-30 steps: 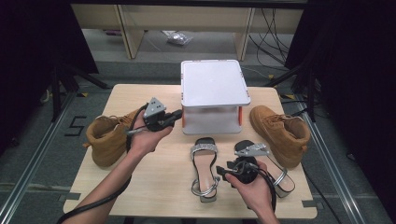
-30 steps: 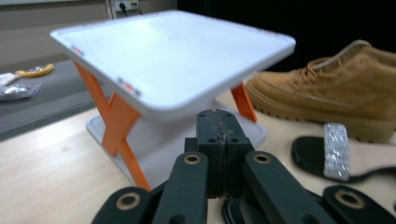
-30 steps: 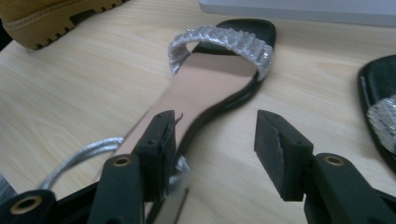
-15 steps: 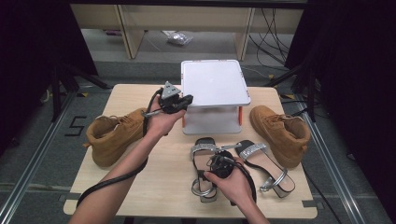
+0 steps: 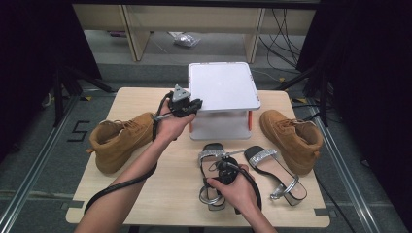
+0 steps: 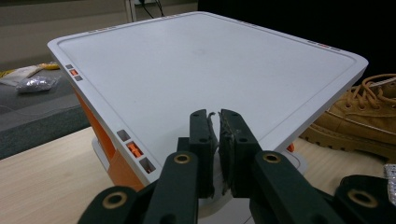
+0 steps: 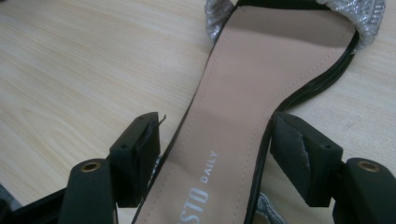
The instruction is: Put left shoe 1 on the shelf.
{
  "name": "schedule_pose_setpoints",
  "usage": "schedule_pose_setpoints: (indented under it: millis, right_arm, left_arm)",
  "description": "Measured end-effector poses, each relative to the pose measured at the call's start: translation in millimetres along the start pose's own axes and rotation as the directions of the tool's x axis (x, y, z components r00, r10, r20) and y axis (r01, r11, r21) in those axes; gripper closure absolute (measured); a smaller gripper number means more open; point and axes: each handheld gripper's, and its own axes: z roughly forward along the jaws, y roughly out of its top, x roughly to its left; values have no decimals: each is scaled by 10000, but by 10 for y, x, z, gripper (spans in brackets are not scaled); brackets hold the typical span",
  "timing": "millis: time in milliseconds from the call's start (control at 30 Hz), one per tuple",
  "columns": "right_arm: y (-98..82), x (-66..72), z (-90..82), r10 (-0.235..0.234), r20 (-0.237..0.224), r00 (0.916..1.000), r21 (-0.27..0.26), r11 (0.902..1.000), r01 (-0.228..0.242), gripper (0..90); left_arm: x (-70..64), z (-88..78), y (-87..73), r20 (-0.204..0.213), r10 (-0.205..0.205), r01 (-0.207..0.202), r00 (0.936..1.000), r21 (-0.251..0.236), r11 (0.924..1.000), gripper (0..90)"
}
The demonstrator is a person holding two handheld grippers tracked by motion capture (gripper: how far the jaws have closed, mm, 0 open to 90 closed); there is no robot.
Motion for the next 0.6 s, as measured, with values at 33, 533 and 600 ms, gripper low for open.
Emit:
schedule_pose_setpoints:
  millis: [33,533,600]
  right_arm:
    - [3,6,8,131,26,9999,181,9997,-132,332]
    - [84,-50,71,-131,304,9995,1114,9937,97,357]
    - [70,-81,25,-56,402,9992,1334,9911,2,400]
  left_arm:
    - [-1,6,-1,6,0,0,10000,-7,10000,824]
    - [-28,53,18,-83,93,-92,9999,108,9999,810]
    - [-26,51,17,-72,68,-67,10000,103,9999,810]
